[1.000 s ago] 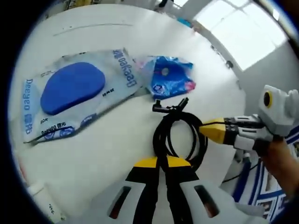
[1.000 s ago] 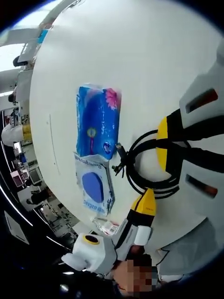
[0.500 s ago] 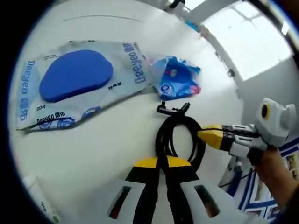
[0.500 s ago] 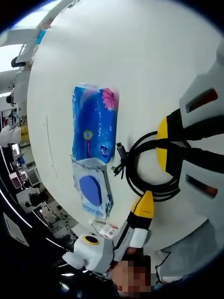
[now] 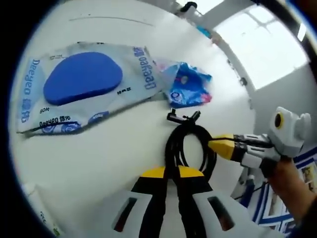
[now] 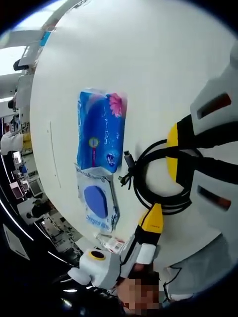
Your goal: Arrange the tabletop items into an orderly group along one side of the table until the central work area is clear of visible clutter.
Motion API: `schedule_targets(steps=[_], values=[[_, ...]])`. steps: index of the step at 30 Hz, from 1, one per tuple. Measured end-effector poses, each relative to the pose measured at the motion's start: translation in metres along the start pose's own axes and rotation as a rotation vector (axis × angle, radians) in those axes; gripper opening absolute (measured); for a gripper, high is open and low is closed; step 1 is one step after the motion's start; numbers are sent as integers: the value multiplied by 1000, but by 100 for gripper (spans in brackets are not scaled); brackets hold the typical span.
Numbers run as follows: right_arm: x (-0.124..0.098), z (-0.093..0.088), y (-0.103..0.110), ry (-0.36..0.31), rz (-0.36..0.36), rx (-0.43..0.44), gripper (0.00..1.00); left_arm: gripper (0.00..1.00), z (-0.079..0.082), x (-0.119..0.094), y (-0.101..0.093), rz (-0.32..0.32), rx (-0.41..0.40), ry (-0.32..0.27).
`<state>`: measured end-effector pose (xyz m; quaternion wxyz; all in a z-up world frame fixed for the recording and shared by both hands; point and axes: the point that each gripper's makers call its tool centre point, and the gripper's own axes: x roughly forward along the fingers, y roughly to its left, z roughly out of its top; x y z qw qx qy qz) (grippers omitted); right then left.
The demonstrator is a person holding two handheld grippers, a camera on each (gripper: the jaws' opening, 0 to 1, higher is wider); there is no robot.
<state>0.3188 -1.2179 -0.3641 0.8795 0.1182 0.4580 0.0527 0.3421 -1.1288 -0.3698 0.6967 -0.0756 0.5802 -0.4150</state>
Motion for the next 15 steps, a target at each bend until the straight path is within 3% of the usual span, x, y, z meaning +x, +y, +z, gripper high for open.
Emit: schedule_targets(steps=[15], values=[[-4, -3, -5, -5, -28, -18, 11, 4, 3, -5, -2, -10, 15, -14]])
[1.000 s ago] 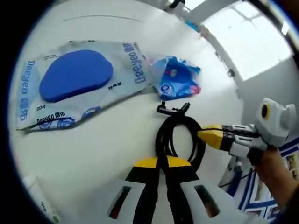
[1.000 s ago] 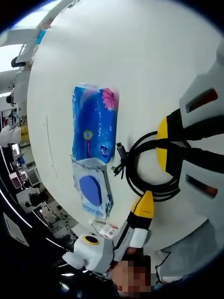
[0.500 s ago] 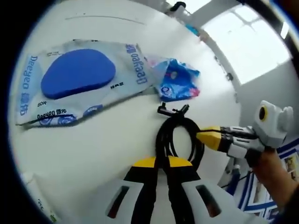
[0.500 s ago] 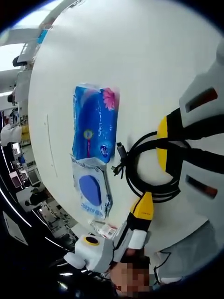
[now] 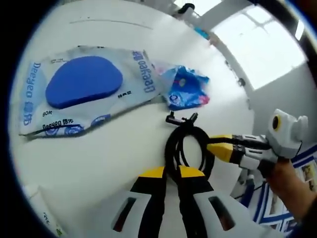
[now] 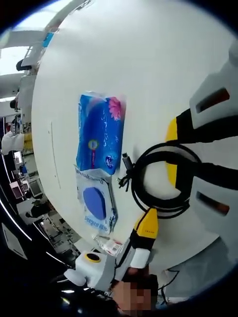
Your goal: Arrange the tabletop items into an orderly group along one side of the table until the central work area is clear of visible clutter.
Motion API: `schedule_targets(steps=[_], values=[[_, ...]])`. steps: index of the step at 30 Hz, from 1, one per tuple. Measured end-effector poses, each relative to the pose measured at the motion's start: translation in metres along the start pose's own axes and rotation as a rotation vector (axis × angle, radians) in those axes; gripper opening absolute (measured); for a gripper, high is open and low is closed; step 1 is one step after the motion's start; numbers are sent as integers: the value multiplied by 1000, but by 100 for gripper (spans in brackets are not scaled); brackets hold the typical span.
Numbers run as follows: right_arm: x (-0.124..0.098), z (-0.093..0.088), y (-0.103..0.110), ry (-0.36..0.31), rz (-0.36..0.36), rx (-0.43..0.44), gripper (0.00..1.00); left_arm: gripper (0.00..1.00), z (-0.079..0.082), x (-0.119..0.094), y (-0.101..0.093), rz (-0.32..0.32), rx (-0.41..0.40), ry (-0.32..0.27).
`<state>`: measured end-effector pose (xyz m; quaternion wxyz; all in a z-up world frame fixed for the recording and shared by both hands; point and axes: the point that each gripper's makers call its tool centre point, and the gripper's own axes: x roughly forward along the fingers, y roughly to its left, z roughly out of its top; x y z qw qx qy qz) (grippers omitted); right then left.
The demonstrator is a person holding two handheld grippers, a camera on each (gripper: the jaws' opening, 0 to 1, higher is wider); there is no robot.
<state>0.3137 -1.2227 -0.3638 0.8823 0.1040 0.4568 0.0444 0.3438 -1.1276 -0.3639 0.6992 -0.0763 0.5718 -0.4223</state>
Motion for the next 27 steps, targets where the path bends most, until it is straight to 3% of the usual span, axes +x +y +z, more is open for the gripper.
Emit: schedule_targets(steps=[10, 27], values=[[-6, 7, 3, -49, 11, -13, 17, 12, 3, -2, -2, -4, 31, -14], [-9, 8, 5, -70, 12, -23, 20, 24, 14, -11, -10, -22, 80, -69]])
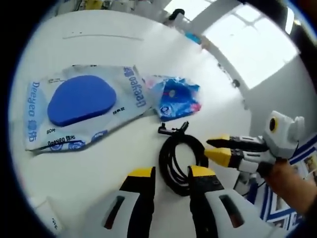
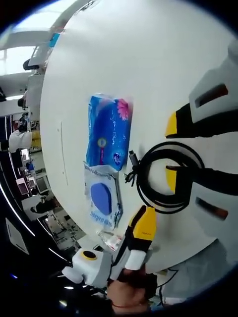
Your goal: Arrange the tabletop items into an orderly group along one side of the table until the central work area is clear of visible clutter.
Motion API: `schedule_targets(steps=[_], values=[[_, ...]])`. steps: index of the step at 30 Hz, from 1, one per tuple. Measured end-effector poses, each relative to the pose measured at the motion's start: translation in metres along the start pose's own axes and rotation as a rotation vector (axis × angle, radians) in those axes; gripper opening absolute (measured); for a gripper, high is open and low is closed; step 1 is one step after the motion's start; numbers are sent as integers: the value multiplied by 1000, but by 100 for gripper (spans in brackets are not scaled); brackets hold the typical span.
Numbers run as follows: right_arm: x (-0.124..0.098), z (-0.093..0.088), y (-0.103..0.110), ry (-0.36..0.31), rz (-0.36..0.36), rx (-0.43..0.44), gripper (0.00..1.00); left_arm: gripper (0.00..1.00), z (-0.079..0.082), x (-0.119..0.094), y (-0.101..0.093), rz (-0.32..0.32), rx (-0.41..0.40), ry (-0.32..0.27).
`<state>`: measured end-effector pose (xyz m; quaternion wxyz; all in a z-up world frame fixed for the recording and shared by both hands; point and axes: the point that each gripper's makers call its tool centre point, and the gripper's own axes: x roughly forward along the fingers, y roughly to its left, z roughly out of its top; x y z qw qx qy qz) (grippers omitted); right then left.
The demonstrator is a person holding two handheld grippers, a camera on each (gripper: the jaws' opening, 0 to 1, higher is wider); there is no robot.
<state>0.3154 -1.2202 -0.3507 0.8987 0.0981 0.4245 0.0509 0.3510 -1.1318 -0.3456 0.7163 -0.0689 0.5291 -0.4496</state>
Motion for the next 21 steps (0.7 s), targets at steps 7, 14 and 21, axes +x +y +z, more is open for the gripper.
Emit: schedule_targets(steps=[7, 14, 21], values=[[-1, 5, 3, -18, 6, -5, 22, 30, 2, -5, 0, 1, 37, -14], [-3, 8, 6, -30, 13, -10, 25, 35, 2, -9, -2, 6, 75, -27], [-4, 9, 9, -33, 19, -17, 28, 37, 3, -12, -2, 11, 93, -32]])
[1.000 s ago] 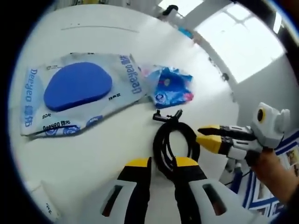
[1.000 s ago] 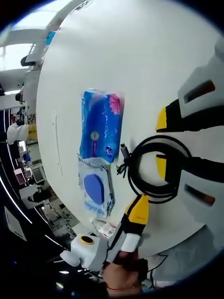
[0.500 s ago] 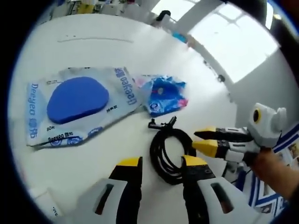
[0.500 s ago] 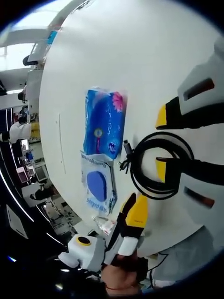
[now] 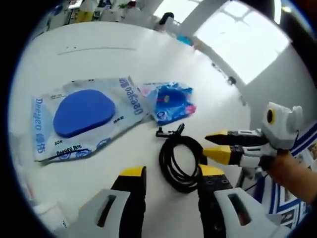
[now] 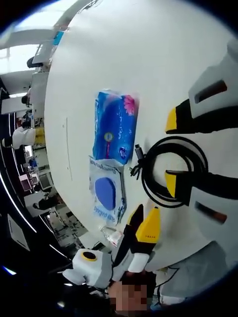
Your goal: Arrange the tabletop items into an orderly group along one side of the table until the central work area is clear of visible clutter.
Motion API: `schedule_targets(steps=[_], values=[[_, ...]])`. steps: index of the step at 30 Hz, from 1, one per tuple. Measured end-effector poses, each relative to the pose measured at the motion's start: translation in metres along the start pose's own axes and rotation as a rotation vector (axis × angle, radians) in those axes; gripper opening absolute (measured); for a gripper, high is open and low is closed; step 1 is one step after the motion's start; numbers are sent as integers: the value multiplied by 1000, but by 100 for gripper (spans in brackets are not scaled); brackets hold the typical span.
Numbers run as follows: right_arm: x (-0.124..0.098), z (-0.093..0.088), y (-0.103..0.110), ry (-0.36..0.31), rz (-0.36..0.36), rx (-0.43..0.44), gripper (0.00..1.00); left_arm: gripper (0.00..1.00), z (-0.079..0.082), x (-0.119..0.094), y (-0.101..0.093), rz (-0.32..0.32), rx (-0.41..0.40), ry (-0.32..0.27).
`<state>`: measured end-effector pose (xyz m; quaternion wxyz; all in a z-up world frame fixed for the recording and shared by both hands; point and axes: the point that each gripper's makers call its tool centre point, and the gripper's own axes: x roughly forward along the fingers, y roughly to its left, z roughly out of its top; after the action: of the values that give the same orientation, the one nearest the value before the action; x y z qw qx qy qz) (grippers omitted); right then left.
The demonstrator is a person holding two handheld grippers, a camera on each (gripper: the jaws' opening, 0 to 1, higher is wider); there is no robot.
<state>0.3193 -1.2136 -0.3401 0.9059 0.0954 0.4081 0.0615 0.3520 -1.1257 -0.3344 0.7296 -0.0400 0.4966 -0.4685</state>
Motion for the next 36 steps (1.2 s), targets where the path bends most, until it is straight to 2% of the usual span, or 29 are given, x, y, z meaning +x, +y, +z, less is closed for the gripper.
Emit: schedule_targets(steps=[16, 25, 36], values=[[-4, 3, 9, -16, 21, -14, 37, 49, 4, -10, -4, -8, 56, -20], [-5, 6, 14, -20, 32, -25, 42, 51, 4, -17, -3, -7, 82, -21], [-9, 17, 19, -52, 42, -50, 53, 56, 11, -26, -5, -18, 128, -44]])
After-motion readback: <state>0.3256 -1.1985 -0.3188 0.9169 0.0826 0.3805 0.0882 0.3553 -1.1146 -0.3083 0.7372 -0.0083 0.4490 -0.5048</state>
